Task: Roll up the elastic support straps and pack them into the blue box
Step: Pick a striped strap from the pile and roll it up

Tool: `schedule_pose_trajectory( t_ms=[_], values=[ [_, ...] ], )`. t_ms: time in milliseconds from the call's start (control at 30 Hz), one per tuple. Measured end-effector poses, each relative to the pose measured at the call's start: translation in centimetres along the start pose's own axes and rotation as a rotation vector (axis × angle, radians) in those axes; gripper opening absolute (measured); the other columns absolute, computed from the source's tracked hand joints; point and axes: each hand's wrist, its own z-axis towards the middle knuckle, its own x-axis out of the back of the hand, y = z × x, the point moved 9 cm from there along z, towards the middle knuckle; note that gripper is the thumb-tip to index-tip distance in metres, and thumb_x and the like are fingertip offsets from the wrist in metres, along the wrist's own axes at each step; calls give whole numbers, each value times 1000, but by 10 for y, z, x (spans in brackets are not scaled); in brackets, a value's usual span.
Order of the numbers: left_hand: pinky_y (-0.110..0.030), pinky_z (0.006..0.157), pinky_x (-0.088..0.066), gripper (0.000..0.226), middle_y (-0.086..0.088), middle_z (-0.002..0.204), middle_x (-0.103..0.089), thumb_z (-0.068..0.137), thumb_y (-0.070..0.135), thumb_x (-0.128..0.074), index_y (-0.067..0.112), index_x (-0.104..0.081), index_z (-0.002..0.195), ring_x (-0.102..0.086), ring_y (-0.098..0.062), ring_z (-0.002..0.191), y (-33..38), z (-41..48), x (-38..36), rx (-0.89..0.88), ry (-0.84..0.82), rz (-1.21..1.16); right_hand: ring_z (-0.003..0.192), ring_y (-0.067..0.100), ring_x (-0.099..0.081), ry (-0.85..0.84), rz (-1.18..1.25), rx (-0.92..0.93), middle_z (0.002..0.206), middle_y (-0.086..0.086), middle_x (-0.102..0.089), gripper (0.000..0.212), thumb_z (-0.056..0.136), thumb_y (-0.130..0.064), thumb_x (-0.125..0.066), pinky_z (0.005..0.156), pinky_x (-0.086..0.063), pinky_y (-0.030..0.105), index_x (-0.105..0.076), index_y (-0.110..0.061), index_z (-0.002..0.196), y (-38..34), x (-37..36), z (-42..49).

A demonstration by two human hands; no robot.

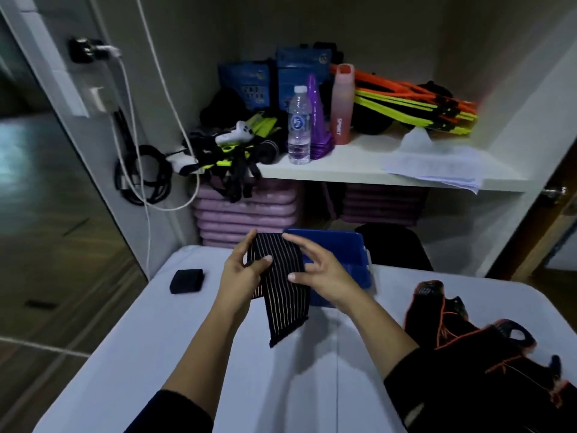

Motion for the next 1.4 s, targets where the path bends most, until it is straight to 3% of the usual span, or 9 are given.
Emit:
schedule_pose_trajectory(
  t_ms=[200,333,467,600,733,867,1033,1267,1400],
  values=[
    [-39,86,-55,56,-2,120,-63,87,0,-56,38,-50,128,-65,-23,100,6,25,66,-74,-5,161,101,19,-67,20,36,-54,123,-3,-60,66,82,14,-59,85,-56,34,-50,-27,133,16,-46,55],
    [-41,91,-53,64,-3,138,-49,87,-1,-52,44,-43,131,-62,-22,108,-13,63,98,-16,-14,237,93,16,-69,61,14,-130,112,-11,-59,71,82,14,-58,77,-57,28,-46,-29,136,34,-65,93],
    [-50,100,-45,71,-3,143,-43,79,7,-51,61,-37,124,-50,-26,124,-13,108,111,-25,-53,302,104,21,-65,103,4,-186,118,6,-61,76,82,13,-58,89,-55,39,-39,-33,140,46,-71,137],
    [-53,108,-35,78,4,150,-32,76,7,-49,70,-32,119,-35,-26,136,1,148,117,-87,-63,352,108,19,-62,137,14,-161,117,0,-59,78,84,13,-55,94,-52,39,-34,-36,142,36,-67,174],
    [-52,105,-39,76,3,146,-38,85,2,-46,69,-33,118,-42,-28,131,-29,160,129,-2,-81,350,104,15,-62,146,0,-225,120,-2,-56,81,84,12,-56,91,-53,34,-29,-36,144,69,-69,187],
    [-47,97,-48,62,-3,138,-48,90,1,-48,36,-33,139,-54,-26,118,-111,138,152,232,-82,362,124,21,-50,132,-92,-385,152,-2,-31,88,81,11,-60,93,-53,37,-25,-38,144,162,-84,167],
    [-45,96,-49,57,-7,129,-55,85,3,-52,25,-40,136,-58,-28,113,-199,84,172,495,-134,470,121,15,-49,114,-160,-615,152,-1,-31,85,82,7,-60,97,-49,31,-21,-32,147,252,-105,110],
    [-36,96,-48,51,-2,120,-51,88,10,-59,20,-41,135,-55,-25,115,-211,51,178,534,-84,447,118,18,-54,156,-90,-680,144,-3,-44,89,74,-9,-67,100,-48,39,-24,-41,144,292,-108,89],
    [-21,81,-51,47,-7,100,-61,82,8,-66,30,-53,122,-61,-19,94,-211,30,182,499,-143,468,128,19,-48,119,-26,-639,148,-4,-38,100,60,-26,-76,106,-42,42,-23,-47,142,299,-108,75]
  ],
)
